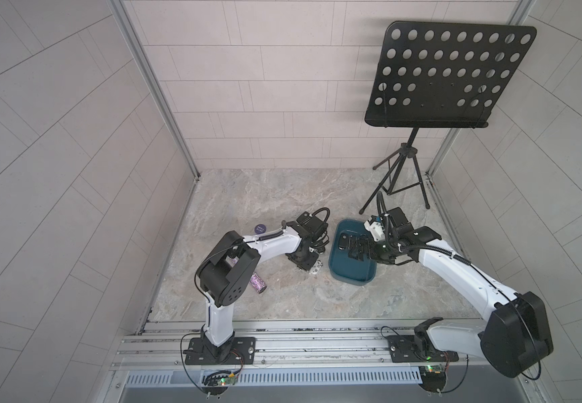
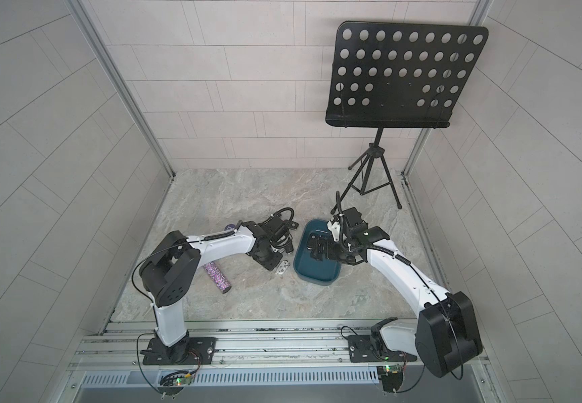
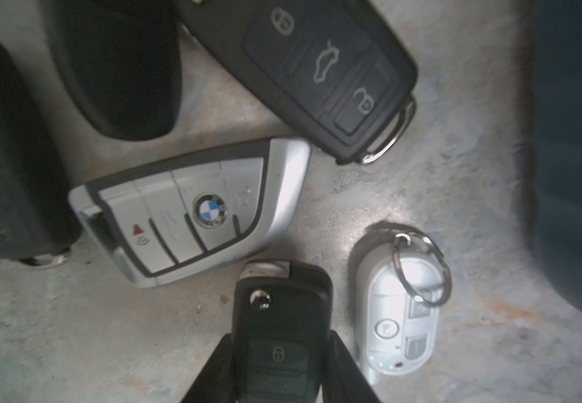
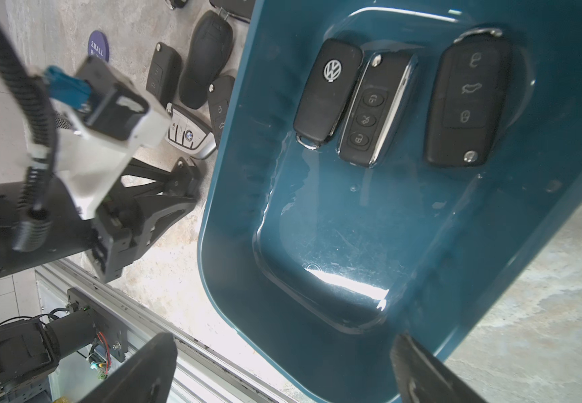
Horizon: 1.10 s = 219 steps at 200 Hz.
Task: Place the car key into the storage box
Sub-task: Pick up the car key from the center of the board, then place the car key in the storage box.
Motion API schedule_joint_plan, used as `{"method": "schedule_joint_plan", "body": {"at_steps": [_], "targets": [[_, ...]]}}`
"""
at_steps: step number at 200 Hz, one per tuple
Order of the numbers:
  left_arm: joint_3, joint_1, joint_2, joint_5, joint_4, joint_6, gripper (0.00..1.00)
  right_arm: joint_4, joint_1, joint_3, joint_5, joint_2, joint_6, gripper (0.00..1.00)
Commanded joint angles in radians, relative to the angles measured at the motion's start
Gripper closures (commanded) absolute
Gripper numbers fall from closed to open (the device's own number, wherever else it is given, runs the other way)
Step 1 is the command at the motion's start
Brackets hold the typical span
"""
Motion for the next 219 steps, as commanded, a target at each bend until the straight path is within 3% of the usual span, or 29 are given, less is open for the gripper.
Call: {"method": "schedule_joint_plan", "body": {"at_steps": [1, 52, 91, 134, 219], "targets": [[-0.002, -0.003, -0.099, -0.008, -0.039, -0.037, 0.73, 0.000, -0.009, -0.011, 0.009, -0.022, 0.003, 0.00], [0.023, -0.009, -0.230, 0.050, -0.062, -0.119, 0.73, 0.003, -0.046, -0.023, 0.013, -0.044, 0.016, 0.00], [0.094, -0.034, -0.232, 0.127, -0.067, -0.159, 0.72, 0.027, -0.093, -0.059, 0.004, -0.090, 0.046, 0.00], [0.202, -0.083, -0.143, 0.207, -0.080, -0.180, 0.73, 0.049, -0.143, -0.120, -0.027, -0.166, 0.077, 0.00], [0.464, -0.185, 0.142, 0.199, -0.198, -0.184, 0.74, 0.066, -0.217, -0.202, -0.003, -0.314, 0.117, 0.00]]}}
